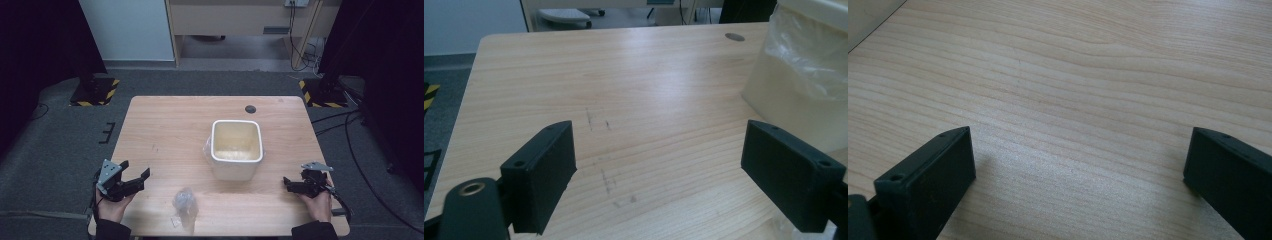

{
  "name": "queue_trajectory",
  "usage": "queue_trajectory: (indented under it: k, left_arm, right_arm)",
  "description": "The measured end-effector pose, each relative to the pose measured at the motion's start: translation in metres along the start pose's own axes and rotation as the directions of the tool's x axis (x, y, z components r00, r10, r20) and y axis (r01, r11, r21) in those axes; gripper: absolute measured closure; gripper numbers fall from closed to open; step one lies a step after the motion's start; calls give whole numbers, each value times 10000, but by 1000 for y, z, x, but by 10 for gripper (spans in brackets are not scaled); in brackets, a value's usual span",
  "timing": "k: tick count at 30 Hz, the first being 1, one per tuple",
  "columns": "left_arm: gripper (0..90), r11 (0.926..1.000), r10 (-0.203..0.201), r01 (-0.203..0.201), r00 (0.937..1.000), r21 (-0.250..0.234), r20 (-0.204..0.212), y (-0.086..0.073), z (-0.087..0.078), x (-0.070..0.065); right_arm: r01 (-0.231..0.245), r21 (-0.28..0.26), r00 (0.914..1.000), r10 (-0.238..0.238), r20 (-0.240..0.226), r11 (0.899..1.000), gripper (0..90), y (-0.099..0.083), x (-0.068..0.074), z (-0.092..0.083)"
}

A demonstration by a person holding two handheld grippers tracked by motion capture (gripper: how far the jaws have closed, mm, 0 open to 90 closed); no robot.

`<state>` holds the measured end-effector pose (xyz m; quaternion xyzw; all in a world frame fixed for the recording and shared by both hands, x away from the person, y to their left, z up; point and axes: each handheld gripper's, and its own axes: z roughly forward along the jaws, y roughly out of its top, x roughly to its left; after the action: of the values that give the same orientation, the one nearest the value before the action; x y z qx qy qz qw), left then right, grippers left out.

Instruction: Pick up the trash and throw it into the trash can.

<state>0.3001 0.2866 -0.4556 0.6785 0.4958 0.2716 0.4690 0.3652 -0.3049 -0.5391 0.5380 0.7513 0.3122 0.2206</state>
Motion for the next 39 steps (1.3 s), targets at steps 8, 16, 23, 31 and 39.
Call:
queue_trajectory:
  k: [8, 16, 23, 31, 39]
  left_arm:
    - [131, 9979, 119, -100, 9995, -636, 297, 10, -11, -13]
    - [127, 9964, 418, -347, 9949, -774, 921, 17, -15, -34]
    - [123, 9960, 703, -626, 9894, -638, 1269, 15, -14, -48]
    - [119, 9960, 888, -884, 9797, -101, 1795, 4, -2, -64]
    - [116, 9883, 1268, -1431, 9636, 531, 2355, -10, 9, -85]
  right_arm:
    - [-4, 1, 10000, 4, 8, 10000, 3, 0, 0, 0]
    - [-13, 2, 10000, 13, 12, 10000, 3, 0, 0, 0]
    - [-9, 1, 10000, 9, 15, 10000, 3, 0, 0, 0]
    - [-11, 1, 10000, 11, 16, 10000, 3, 0, 0, 0]
    - [-5, 1, 10000, 5, 15, 10000, 3, 0, 0, 0]
